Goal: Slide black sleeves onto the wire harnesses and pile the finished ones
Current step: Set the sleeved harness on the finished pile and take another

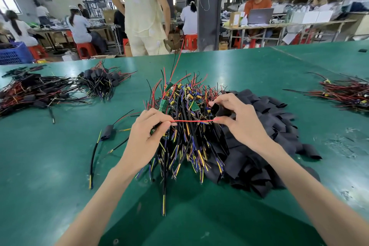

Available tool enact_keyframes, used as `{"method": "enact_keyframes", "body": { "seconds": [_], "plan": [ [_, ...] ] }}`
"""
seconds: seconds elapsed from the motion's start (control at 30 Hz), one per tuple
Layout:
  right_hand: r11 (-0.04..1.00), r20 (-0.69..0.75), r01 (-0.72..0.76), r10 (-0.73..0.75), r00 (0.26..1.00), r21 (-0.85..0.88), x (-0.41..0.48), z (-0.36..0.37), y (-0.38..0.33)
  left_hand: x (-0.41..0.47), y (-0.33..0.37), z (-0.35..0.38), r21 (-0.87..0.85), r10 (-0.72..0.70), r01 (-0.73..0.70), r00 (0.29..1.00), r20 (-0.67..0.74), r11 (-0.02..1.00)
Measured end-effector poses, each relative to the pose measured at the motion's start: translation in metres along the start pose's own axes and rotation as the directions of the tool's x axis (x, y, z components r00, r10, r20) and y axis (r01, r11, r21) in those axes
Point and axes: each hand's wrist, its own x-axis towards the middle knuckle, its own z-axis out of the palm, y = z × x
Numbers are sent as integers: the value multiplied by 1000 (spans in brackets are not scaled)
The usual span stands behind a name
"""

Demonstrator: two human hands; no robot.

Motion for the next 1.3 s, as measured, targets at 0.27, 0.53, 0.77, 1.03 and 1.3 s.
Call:
{"method": "enact_keyframes", "body": {
  "seconds": [0.27,0.53,0.77,1.03,1.3],
  "plan": [
    [998,35,68,-68,997,17,-1,2,-2,-1,0,1,-37,-6,6,1000,1,999],
    [989,17,150,-150,989,20,-1,0,-4,0,-4,-3,106,-30,32,999,-19,994],
    [989,47,144,-146,988,45,-1,-2,-6,-1,-4,-2,340,54,-37,998,-39,940],
    [669,68,360,-420,905,-650,-5,10,-11,-8,7,11,436,168,-179,984,64,882],
    [628,141,449,-478,867,-636,-13,25,-17,-13,20,25,284,146,-168,984,97,944]
  ]
}}
